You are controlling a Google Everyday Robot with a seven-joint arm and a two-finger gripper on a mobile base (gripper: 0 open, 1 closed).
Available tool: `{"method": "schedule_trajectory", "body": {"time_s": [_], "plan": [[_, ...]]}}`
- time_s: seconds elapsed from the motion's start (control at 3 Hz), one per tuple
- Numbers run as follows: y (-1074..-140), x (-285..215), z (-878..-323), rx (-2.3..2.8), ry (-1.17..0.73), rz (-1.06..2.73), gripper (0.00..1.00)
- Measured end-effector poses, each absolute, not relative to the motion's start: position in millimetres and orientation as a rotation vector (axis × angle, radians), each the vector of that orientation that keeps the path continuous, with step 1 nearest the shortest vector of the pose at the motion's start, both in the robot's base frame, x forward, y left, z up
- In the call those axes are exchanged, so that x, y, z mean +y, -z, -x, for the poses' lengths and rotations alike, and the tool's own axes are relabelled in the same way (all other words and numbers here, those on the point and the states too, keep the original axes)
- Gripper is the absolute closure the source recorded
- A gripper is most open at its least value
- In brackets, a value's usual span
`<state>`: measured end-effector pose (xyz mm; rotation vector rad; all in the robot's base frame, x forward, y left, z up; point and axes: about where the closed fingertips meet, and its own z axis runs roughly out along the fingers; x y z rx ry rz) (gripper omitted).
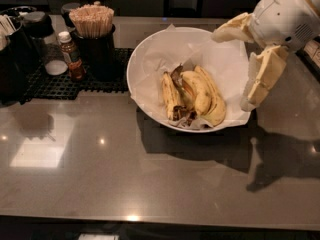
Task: Pick banana from white bowl
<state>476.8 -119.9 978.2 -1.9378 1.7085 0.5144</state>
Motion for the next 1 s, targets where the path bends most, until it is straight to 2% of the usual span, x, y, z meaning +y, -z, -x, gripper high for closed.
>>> {"method": "schedule_trajectory", "body": {"time_s": [0.67, 1.0], "plan": [[-962, -80, -478, 1.499, -0.849, 1.95, 0.0], [-934, -69, -475, 1.533, -0.959, 1.967, 0.0]]}}
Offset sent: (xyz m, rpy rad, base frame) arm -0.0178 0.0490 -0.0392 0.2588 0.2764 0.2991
